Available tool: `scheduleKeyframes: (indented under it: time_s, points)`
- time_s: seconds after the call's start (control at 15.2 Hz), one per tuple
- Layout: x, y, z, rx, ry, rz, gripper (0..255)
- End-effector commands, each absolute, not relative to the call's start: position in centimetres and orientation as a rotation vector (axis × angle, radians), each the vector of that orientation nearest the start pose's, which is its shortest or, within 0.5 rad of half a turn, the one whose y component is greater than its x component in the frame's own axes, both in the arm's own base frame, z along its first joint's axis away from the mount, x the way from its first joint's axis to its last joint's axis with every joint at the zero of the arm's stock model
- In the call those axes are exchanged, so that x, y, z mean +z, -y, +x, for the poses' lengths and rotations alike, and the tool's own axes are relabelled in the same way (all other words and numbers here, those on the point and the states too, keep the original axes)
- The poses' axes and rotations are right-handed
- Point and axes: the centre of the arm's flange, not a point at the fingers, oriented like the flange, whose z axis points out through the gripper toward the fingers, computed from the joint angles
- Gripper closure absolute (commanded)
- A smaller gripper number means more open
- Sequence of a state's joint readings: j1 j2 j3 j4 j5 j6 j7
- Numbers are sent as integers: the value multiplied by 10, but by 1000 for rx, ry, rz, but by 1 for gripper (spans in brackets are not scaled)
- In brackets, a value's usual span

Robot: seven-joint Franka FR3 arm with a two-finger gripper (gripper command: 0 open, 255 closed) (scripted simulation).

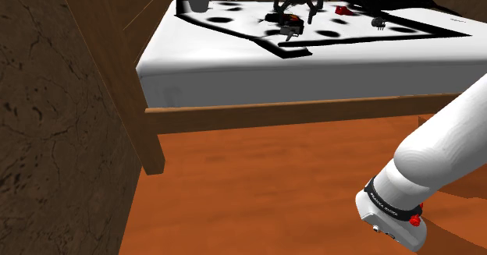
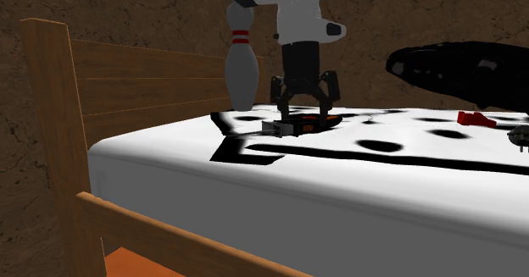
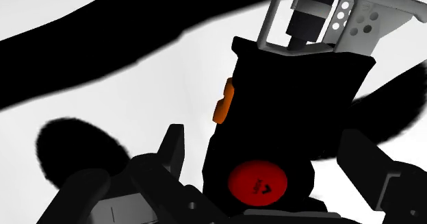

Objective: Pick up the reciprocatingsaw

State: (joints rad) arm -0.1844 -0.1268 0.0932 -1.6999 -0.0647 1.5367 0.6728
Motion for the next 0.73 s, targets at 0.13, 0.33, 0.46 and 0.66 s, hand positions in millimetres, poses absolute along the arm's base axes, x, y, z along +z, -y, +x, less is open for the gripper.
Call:
scheduleKeyframes:
  time_s: [0.13, 0.33, 0.46, 0.66]
  points:
    - [615, 50, 509, 21, -1206, -2991, 0]
    - [616, 50, 509, 21, -1206, -2991, 255]
    - [616, 50, 509, 21, -1206, -2991, 255]
    - [615, 50, 509, 21, -1206, -2991, 255]
